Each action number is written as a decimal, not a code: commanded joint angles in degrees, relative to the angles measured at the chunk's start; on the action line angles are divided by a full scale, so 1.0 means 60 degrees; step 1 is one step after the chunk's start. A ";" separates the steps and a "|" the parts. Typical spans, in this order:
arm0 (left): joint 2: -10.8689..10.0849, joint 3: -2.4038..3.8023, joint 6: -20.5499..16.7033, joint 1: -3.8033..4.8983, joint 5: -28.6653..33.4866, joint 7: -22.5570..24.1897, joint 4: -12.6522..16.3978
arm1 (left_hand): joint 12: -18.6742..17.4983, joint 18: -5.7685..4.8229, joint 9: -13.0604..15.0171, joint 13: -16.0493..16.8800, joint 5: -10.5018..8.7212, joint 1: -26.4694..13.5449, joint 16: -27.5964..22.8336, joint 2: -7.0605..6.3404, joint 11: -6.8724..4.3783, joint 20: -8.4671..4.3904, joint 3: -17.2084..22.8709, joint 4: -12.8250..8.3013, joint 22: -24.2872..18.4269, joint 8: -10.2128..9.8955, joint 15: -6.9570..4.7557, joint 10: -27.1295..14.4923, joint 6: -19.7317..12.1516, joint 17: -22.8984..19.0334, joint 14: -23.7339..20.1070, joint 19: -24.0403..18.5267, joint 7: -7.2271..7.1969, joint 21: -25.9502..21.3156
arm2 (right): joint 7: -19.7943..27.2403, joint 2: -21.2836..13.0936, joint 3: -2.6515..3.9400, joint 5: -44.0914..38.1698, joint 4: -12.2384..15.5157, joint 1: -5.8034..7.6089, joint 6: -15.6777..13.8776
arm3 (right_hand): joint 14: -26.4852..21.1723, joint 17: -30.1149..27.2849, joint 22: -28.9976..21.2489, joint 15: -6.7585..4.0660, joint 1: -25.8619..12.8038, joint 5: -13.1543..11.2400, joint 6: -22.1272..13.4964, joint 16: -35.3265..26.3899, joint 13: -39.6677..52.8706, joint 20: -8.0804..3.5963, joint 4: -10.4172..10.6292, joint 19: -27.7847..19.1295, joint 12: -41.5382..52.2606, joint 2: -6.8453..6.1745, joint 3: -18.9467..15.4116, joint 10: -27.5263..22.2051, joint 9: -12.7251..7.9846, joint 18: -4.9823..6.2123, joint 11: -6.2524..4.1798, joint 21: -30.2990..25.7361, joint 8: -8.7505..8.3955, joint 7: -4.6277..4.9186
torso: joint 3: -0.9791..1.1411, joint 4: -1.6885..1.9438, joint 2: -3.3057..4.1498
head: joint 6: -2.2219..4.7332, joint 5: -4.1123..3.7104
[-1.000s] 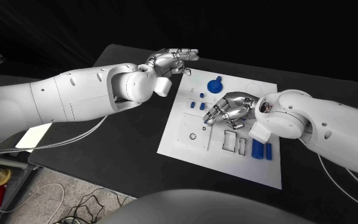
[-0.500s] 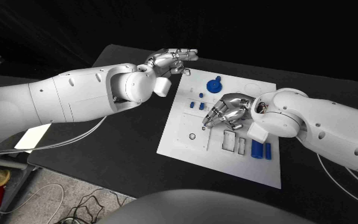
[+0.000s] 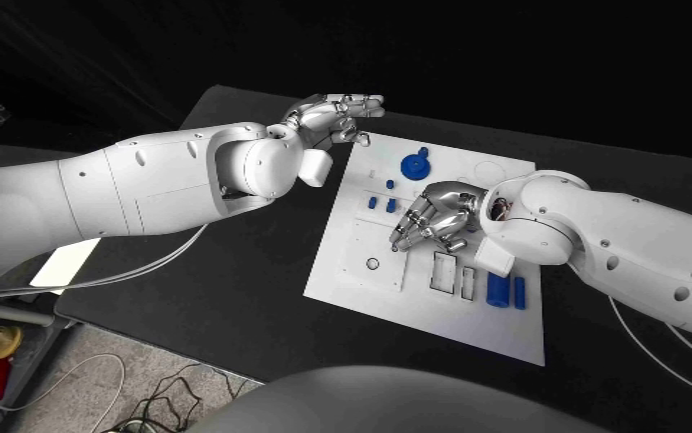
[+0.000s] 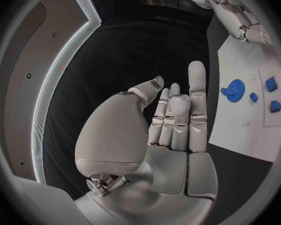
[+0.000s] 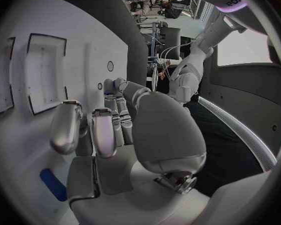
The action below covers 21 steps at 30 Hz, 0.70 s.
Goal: Assemble the parts on the task board
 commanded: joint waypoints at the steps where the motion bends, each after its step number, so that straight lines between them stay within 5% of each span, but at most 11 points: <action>1: 0.0021 0.0006 0.0025 0.0009 -0.0028 0.0050 0.0031 | 0.0034 0.0078 -0.0009 -0.0016 0.0003 0.0074 -0.0016 0.0017 0.0029 0.0011 -0.0002 -0.0047 -0.0015 0.0050 0.0021 -0.0064 -0.0062 -0.0012 -0.0074 -0.0055 -0.0023 -0.0063 | -0.0031 0.0045 -0.0008 -0.0290 -0.0018 0.0000 0.0307 | 0.0446 -0.0010 -0.0015 -0.0002 -0.0066 0.0037 -0.0080 -0.0059 0.0009 0.0003 0.0011 -0.0055 0.0045 0.0004 -0.0044 -0.0018 0.0014 0.0141 -0.0013 -0.0051 0.0046 0.0000 | 0.0002 -0.0004 0.0000 | 0.0002 0.0017; 21: 0.0036 0.0006 0.0029 0.0009 -0.0028 0.0054 0.0014 | 0.0054 0.0077 -0.0007 -0.0015 0.0003 0.0066 0.0000 0.0011 0.0038 0.0019 -0.0018 -0.0056 -0.0015 0.0061 0.0028 -0.0099 -0.0088 -0.0002 -0.0072 -0.0056 -0.0015 -0.0063 | -0.0081 0.0089 -0.0036 -0.0517 -0.0094 0.0000 0.0427 | 0.0443 -0.0023 -0.0031 -0.0001 -0.0079 0.0037 -0.0087 -0.0066 0.0011 0.0005 0.0011 -0.0061 0.0048 0.0011 -0.0061 -0.0021 0.0014 0.0144 -0.0015 -0.0061 0.0048 -0.0002 | 0.0004 -0.0009 0.0001 | 0.0002 -0.0017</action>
